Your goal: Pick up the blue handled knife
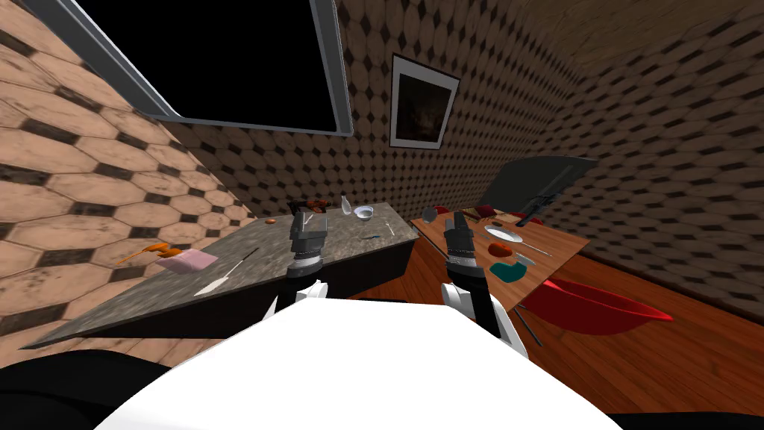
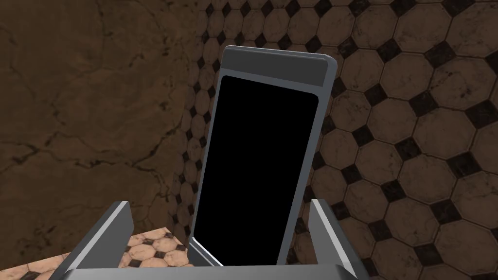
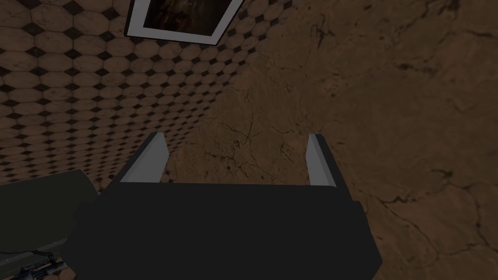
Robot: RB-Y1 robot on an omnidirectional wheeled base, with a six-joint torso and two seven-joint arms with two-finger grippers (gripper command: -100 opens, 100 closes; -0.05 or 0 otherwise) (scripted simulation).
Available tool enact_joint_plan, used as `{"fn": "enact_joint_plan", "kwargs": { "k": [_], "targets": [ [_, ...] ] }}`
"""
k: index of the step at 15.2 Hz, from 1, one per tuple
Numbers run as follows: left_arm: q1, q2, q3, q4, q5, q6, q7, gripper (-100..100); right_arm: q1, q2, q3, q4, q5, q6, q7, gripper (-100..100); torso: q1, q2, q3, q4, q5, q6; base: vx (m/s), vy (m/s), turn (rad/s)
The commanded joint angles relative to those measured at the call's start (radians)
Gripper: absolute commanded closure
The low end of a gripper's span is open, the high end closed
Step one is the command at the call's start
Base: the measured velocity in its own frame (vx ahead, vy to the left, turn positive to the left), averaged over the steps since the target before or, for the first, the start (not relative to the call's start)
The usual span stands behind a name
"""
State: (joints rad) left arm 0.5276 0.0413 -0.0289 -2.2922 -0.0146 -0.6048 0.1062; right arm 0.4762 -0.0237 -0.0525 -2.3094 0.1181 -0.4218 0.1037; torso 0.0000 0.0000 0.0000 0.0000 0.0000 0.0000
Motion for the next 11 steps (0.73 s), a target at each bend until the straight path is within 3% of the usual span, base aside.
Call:
{"fn": "enact_joint_plan", "kwargs": {
  "k": [1,5,6,8,11],
  "targets": [
    [-0.009,0.041,-0.002,0.006,0.011,0.027,0.016,-100,0.0,0.0,0.0,0.0,0.0,0.0,0.0,0,0.0,0.0,0.0,0.0,0.0,0.0,0.002,-0.001,-0.051],
    [-0.031,0.1,-0.008,0.021,0.04,0.095,0.054,-100,0.0,0.0,0.0,0.0,0.0,0.0,0.0,0,0.0,0.0,0.0,0.0,0.0,0.0,0.005,0.001,-0.074],
    [-0.031,0.1,-0.008,0.021,0.04,0.095,0.054,-100,0.0,0.0,0.0,0.0,0.0,0.0,0.0,0,0.0,-0.001,0.0,0.0,0.0,0.0,0.007,0.002,-0.057],
    [-0.053,0.143,-0.014,0.036,0.066,0.15,0.09,-100,0.0,0.0,0.0,0.0,0.0,0.0,0.0,0,0.0,-0.001,0.0,0.0,0.0,0.0,0.007,0.001,-0.09],
    [-0.065,0.165,-0.017,0.044,0.082,0.195,0.111,-100,0.0,0.0,0.0,0.0,0.0,0.0,0.0,0,0.0,-0.001,-0.001,0.0,0.0,0.0,0.008,0.002,-0.084]
  ]
}}
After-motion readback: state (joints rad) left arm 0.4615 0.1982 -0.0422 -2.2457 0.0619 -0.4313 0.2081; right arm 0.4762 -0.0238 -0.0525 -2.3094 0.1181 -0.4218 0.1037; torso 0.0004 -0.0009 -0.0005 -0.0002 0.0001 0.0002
